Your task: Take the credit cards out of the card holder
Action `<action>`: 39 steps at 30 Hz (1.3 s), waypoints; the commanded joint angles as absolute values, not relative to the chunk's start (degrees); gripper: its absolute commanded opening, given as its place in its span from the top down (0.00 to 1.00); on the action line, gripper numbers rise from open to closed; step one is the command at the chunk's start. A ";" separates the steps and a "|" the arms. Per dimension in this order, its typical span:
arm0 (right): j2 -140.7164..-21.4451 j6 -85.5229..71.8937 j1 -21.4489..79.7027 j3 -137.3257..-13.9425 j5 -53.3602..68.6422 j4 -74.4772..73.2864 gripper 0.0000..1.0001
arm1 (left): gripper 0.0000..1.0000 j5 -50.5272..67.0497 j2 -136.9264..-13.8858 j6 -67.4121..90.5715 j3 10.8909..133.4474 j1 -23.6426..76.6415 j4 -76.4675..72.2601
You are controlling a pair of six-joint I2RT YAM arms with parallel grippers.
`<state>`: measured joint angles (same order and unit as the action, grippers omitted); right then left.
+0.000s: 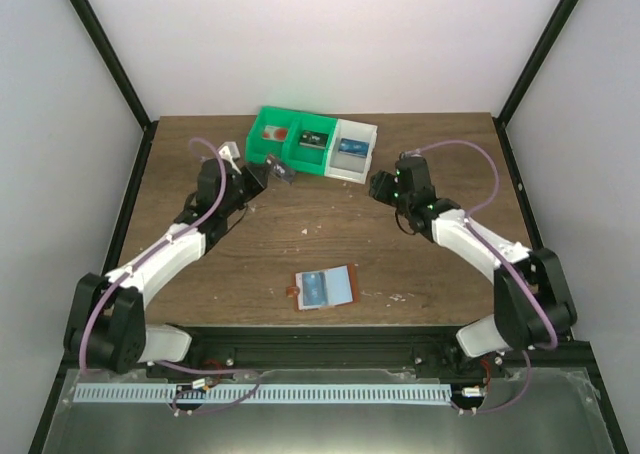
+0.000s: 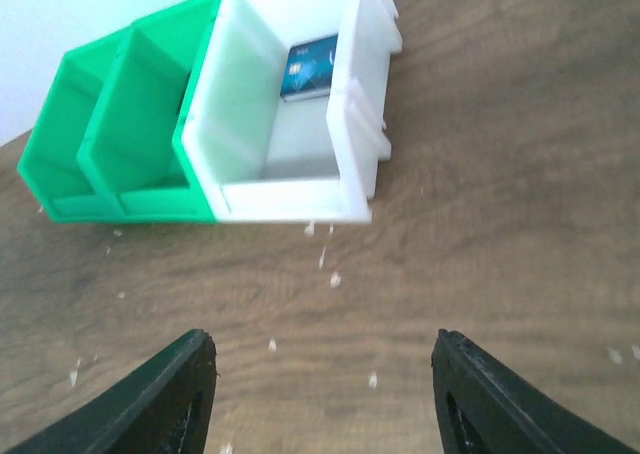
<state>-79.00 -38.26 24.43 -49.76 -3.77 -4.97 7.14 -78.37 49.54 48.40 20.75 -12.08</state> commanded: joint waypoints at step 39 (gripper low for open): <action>-119.63 -33.77 20.65 -88.93 -7.32 -16.50 0.77 | 1.00 15.51 -53.00 47.05 32.42 20.57 1.03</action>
<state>-119.52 -34.59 20.78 -86.89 -6.92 -15.00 14.28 -53.04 47.70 32.86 20.73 1.41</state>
